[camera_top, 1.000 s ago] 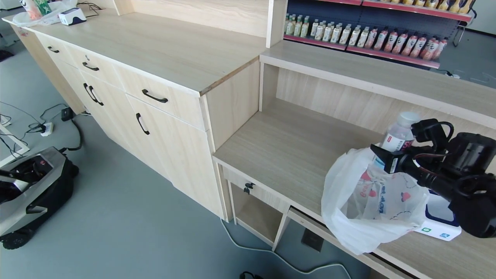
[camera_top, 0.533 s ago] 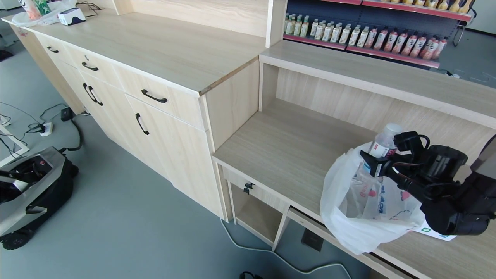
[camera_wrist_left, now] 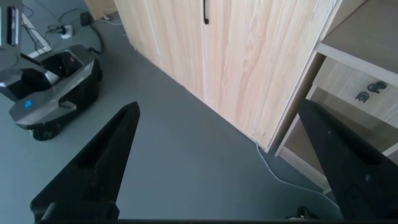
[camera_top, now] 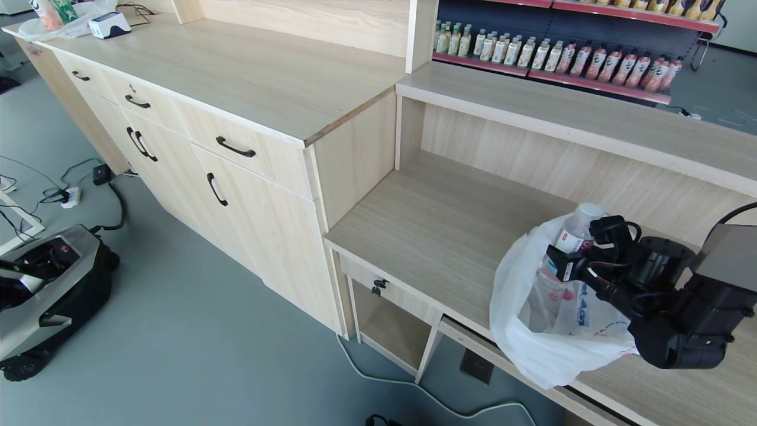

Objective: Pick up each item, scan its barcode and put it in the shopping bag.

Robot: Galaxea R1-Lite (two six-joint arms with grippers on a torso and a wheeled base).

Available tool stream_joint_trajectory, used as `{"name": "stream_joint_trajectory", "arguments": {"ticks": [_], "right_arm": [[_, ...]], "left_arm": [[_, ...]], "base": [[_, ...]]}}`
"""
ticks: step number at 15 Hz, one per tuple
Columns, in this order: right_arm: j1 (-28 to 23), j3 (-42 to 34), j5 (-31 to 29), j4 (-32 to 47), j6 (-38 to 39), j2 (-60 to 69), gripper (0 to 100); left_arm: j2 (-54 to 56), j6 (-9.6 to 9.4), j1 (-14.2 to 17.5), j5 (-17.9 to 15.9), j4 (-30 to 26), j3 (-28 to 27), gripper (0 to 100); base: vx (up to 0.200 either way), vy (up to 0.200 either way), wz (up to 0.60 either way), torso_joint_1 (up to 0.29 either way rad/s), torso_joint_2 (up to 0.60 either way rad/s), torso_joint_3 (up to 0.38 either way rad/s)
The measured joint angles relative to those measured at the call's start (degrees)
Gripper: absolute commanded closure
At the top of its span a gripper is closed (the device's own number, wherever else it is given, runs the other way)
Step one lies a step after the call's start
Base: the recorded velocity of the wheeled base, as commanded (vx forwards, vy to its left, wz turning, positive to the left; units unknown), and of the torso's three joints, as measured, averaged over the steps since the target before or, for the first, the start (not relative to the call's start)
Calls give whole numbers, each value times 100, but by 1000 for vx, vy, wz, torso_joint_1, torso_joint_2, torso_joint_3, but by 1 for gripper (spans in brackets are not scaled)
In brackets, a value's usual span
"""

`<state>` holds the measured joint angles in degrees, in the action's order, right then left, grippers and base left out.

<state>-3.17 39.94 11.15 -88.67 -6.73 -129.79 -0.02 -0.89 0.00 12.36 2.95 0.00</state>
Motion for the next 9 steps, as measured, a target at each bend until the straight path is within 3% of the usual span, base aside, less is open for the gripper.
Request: {"name": "stream_joint_trajectory", "arguments": {"ticks": [4, 9], "right_arm": [[1, -2, -2, 245, 46, 79, 0], [-18, -111, -10, 1904, 38, 1631, 0]], "left_arm": [[0, 0, 0, 1, 2, 0, 0], [0, 0, 0, 0, 0, 0, 0]], "base": [[0, 0, 0, 0, 0, 0], [0, 0, 0, 0, 0, 0]]}}
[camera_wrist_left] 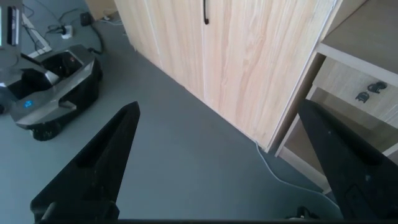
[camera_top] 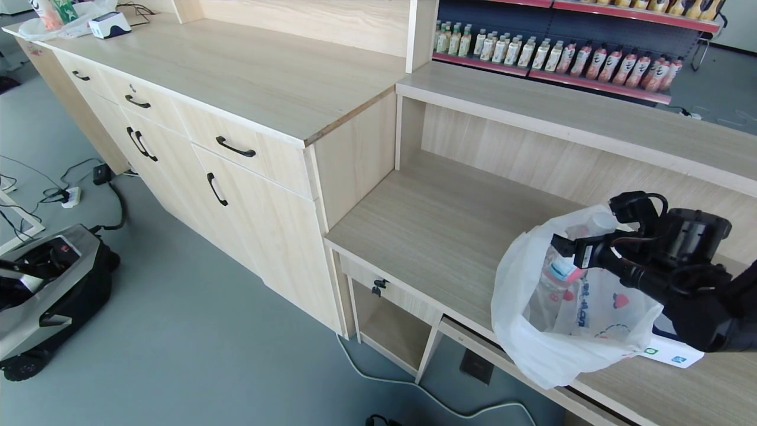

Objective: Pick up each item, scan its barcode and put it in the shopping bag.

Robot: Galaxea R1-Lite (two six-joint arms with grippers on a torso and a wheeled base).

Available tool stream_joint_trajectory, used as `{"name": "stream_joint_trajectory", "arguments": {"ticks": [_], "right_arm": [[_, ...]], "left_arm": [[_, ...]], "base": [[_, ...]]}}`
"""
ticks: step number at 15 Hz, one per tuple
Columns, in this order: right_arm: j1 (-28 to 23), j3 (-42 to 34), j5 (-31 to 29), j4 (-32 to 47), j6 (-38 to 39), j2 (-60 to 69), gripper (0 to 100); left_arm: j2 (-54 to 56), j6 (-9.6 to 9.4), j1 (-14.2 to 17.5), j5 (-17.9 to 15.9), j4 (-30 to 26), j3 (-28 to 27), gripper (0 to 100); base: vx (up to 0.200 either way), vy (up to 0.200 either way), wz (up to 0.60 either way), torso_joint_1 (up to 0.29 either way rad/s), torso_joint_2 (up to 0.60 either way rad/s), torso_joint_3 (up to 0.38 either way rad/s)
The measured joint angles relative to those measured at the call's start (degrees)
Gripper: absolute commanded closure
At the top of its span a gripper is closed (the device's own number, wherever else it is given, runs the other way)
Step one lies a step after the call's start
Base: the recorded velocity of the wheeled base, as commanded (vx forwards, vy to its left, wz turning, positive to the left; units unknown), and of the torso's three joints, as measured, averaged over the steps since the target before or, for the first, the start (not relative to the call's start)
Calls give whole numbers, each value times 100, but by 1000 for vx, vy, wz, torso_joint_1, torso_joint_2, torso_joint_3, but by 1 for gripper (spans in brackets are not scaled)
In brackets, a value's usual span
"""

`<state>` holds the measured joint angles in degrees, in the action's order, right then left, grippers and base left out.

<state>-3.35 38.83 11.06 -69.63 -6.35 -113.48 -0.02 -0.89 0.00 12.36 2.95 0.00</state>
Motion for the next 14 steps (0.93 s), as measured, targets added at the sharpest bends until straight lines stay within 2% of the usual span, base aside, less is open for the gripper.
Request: {"name": "stream_joint_trajectory", "arguments": {"ticks": [5, 8, 12, 14], "right_arm": [[-452, -675, -20, 1698, -464, 2142, 0], [-1141, -929, -154, 2538, -987, 2994, 0], [-2197, -903, -940, 3554, -1009, 3573, 0], [-2712, -777, -1159, 3811, -1009, 3606, 0]], "left_arm": [[0, 0, 0, 0, 2, 0, 0], [0, 0, 0, 0, 0, 0, 0], [0, 0, 0, 0, 2, 0, 0], [0, 0, -2, 1, 0, 0, 0]], "base": [[0, 0, 0, 0, 0, 0], [0, 0, -600, 2, 4, 1], [0, 0, -600, 2, 1, 2], [0, 0, -600, -2, 5, 5]]}}
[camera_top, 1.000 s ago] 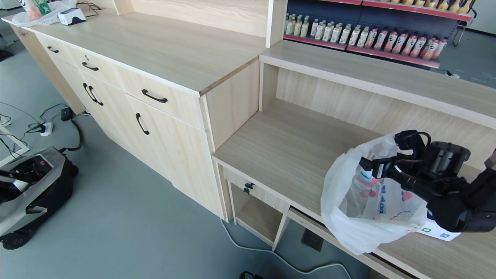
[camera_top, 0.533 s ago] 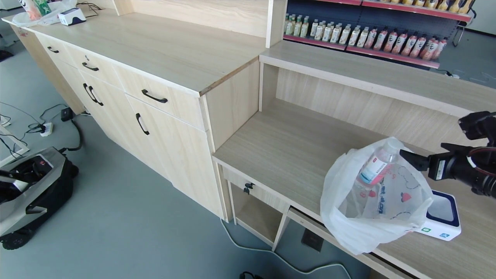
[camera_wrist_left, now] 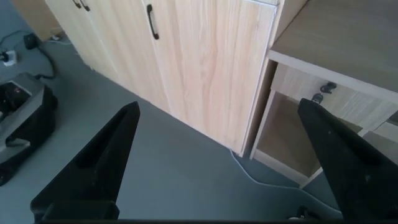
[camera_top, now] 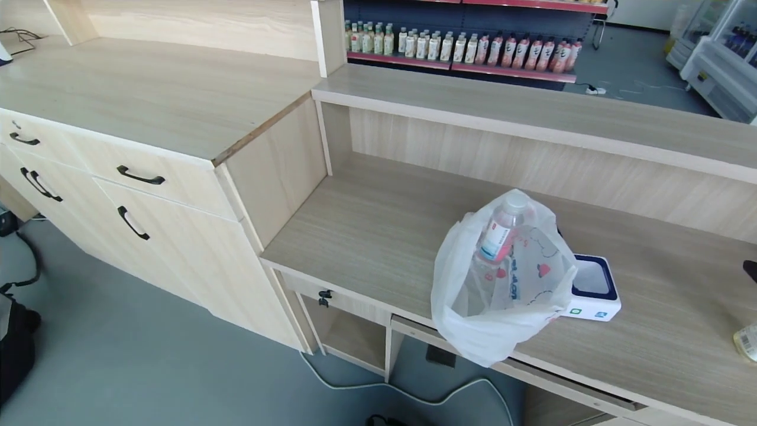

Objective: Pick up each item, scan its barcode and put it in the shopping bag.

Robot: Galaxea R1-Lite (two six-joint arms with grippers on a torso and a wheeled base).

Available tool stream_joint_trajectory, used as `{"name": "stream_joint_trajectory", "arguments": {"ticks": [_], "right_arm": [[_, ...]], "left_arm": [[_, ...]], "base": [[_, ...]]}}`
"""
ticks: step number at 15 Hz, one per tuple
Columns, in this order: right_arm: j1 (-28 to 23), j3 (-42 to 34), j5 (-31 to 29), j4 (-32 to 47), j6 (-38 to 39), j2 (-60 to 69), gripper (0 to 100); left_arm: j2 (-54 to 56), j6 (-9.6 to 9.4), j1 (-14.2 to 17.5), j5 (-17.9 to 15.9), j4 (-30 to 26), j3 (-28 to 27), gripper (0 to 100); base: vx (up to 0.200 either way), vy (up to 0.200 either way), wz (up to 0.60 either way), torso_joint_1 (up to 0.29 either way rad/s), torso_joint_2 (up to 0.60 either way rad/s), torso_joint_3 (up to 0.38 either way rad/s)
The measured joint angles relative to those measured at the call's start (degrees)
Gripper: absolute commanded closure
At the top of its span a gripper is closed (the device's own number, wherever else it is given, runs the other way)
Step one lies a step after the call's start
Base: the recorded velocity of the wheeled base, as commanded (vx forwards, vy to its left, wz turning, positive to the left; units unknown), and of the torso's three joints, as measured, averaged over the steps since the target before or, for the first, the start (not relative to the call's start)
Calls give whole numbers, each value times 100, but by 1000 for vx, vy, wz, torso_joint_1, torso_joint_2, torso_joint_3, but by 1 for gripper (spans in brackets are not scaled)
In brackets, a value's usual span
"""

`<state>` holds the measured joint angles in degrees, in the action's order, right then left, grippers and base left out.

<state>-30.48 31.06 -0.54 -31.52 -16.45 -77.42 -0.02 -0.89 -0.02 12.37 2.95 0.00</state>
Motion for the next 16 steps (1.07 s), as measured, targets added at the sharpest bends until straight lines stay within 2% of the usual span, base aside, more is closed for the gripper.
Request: {"name": "stream_joint_trajectory", "arguments": {"ticks": [2, 6, 11, 16], "right_arm": [[-404, 90, -433, -63, -24, -247, 0], [-933, 74, -518, -1174, -35, -1301, 0], [-1051, -306, 54, -2784, -38, -2539, 0], [-1090, -581, 89, -3306, -17, -3054, 0]], "left_arm": [[0, 0, 2, 0, 2, 0, 0], [0, 0, 2, -1, 5, 0, 0], [0, 0, 2, 0, 0, 0, 0], [0, 0, 2, 0, 2, 0, 0]], "base": [[0, 0, 0, 0, 0, 0], [0, 0, 0, 0, 0, 0], [0, 0, 0, 0, 0, 0], [0, 0, 0, 0, 0, 0]]}}
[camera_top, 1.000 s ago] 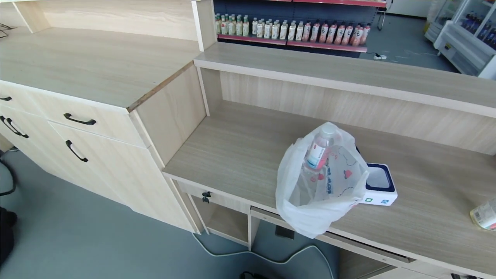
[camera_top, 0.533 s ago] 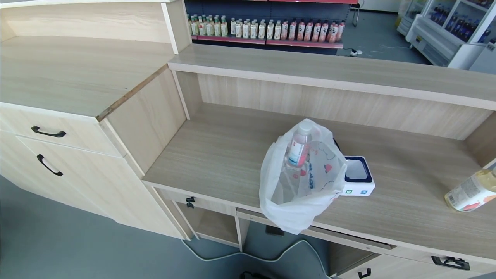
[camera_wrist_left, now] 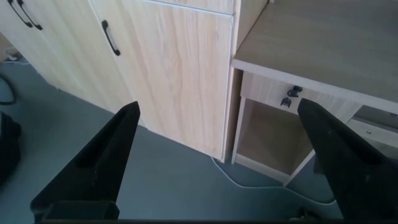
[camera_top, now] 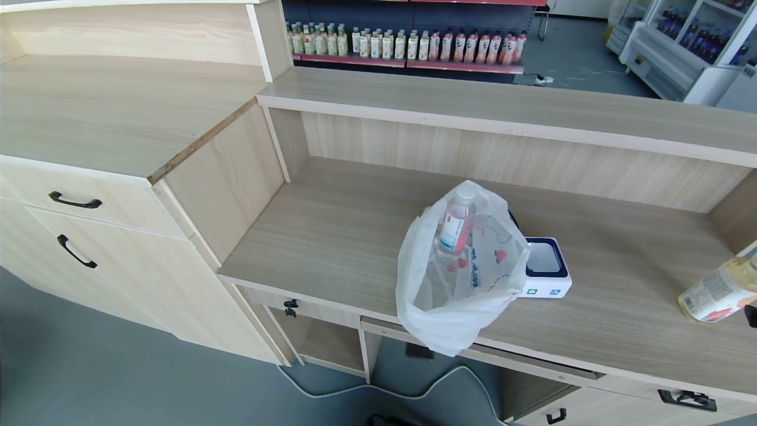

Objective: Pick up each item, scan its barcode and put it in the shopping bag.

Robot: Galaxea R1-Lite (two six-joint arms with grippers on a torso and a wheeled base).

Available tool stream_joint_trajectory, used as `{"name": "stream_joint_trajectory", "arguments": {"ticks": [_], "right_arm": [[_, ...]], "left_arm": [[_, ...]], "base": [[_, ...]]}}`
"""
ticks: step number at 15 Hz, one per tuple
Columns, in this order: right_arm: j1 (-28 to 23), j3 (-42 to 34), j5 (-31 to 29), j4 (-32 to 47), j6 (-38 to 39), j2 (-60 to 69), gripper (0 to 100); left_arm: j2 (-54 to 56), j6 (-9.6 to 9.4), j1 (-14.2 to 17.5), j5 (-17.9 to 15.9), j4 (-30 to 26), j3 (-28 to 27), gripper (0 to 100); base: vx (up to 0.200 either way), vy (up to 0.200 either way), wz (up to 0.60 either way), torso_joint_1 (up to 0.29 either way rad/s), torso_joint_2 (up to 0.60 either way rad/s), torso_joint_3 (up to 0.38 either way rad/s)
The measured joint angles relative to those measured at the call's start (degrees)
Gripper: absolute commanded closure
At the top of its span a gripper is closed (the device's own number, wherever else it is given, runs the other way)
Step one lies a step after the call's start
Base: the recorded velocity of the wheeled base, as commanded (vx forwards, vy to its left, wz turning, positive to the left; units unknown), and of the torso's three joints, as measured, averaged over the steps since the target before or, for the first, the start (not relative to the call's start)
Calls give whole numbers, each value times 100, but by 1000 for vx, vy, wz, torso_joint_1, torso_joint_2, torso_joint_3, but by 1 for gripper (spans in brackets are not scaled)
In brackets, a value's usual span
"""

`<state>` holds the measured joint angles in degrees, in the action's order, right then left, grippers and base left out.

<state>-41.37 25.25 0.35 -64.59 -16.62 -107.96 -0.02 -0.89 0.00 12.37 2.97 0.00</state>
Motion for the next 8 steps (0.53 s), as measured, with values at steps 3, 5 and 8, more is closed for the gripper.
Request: {"name": "stream_joint_trajectory", "arguments": {"ticks": [3, 5, 8], "right_arm": [[50, -6, 323, -542, 23, -339, 0], [119, 11, 631, -907, 41, -583, 0], [271, 24, 807, -1373, 323, -902, 0]], "left_arm": [[0, 0, 0, -1, 0, 0, 0], [0, 0, 0, -1, 0, 0, 0], [0, 0, 0, -1, 0, 0, 0]], "base": [[0, 0, 0, 0, 0, 0], [0, 0, 0, 0, 0, 0], [0, 0, 0, 0, 0, 0]]}}
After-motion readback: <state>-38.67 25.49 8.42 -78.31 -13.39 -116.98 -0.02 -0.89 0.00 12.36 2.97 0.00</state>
